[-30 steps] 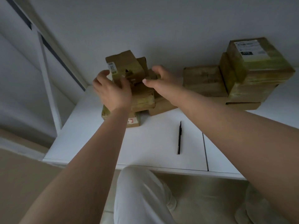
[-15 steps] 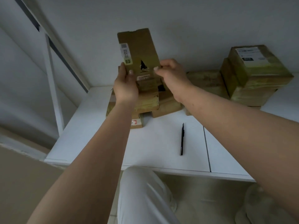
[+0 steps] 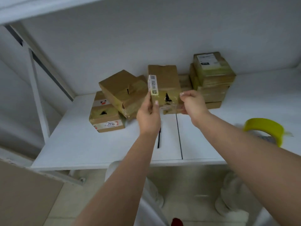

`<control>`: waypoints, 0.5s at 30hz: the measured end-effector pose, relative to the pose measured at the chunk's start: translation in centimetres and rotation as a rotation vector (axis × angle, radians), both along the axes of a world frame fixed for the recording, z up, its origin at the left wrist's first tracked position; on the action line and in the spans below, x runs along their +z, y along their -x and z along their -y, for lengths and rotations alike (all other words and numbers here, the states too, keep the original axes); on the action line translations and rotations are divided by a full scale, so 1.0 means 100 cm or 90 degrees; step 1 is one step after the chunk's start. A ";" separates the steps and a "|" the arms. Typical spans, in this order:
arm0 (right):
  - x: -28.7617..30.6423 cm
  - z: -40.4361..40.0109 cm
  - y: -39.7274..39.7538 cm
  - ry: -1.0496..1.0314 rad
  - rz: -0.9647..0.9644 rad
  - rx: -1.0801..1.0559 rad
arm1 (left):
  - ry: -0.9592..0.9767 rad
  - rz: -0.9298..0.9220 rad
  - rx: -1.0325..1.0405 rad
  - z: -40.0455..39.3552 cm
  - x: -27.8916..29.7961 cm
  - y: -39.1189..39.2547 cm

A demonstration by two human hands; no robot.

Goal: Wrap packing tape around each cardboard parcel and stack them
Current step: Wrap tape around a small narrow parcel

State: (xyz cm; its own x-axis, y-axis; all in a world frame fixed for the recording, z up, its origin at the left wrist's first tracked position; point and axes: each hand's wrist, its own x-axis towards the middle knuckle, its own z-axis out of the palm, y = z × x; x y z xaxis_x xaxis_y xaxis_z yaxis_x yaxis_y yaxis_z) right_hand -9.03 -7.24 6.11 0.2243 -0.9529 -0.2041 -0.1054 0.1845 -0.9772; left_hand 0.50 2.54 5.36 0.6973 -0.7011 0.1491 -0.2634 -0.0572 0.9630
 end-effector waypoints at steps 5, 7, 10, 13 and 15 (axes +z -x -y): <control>-0.055 -0.017 0.071 -0.069 -0.114 -0.045 | -0.121 -0.049 -0.076 -0.021 -0.067 0.055; -0.082 -0.028 0.093 -0.099 -0.151 -0.053 | -0.188 -0.074 -0.087 -0.029 -0.091 0.072; -0.113 -0.047 0.116 -0.130 -0.219 -0.037 | -0.289 -0.062 -0.124 -0.040 -0.117 0.088; -0.132 -0.058 0.128 -0.155 -0.251 0.004 | -0.342 -0.024 -0.144 -0.049 -0.127 0.094; -0.135 -0.062 0.133 -0.123 -0.276 0.046 | -0.344 -0.022 -0.133 -0.052 -0.129 0.095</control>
